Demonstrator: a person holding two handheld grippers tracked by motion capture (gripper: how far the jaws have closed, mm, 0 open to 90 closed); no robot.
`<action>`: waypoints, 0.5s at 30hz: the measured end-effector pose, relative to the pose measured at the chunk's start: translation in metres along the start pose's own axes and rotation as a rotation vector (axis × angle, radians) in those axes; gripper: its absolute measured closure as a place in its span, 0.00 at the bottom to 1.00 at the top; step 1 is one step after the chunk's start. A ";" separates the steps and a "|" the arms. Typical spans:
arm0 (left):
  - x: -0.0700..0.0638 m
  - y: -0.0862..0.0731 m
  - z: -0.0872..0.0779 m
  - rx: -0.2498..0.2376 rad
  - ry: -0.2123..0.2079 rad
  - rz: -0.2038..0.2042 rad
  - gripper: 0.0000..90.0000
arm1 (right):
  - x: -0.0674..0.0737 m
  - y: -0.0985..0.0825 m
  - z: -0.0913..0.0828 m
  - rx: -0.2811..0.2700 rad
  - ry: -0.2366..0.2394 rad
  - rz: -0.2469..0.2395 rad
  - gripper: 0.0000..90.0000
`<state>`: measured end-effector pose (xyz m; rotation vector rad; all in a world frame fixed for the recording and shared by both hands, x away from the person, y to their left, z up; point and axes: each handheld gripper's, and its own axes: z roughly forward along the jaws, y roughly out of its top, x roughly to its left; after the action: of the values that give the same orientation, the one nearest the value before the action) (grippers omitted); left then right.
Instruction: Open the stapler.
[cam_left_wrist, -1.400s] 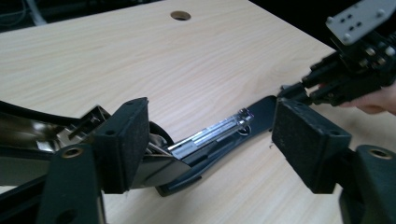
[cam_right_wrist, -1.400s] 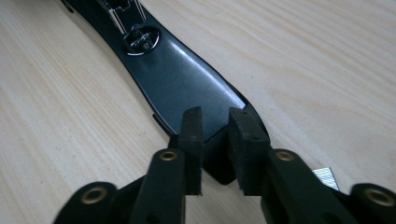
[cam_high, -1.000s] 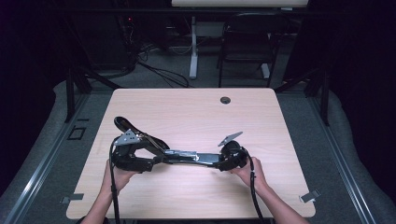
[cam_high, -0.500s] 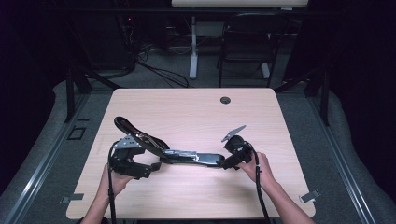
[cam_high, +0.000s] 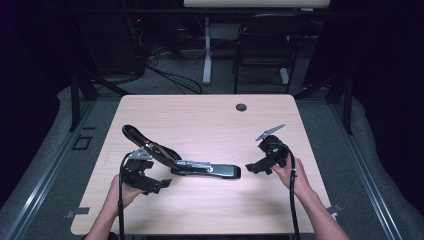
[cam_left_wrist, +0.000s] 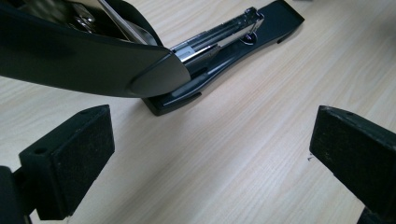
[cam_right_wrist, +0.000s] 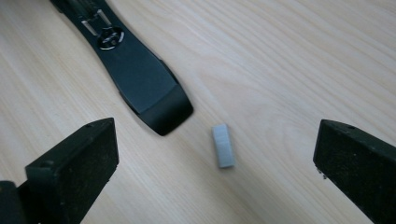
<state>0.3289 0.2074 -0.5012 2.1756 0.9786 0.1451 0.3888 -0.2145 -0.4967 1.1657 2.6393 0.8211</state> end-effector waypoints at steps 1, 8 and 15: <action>0.001 0.000 0.000 -0.002 -0.003 -0.005 0.00 | -0.004 -0.002 -0.002 -0.007 -0.006 0.014 0.00; 0.008 -0.004 0.000 0.004 -0.014 -0.023 0.00 | -0.021 -0.006 -0.007 -0.037 -0.040 0.056 0.12; 0.015 -0.006 -0.001 0.011 0.005 -0.044 0.00 | -0.027 -0.008 0.001 -0.012 -0.021 0.075 0.17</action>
<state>0.3352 0.2207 -0.5073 2.1631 1.0310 0.1247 0.4033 -0.2379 -0.5039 1.2698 2.5841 0.8317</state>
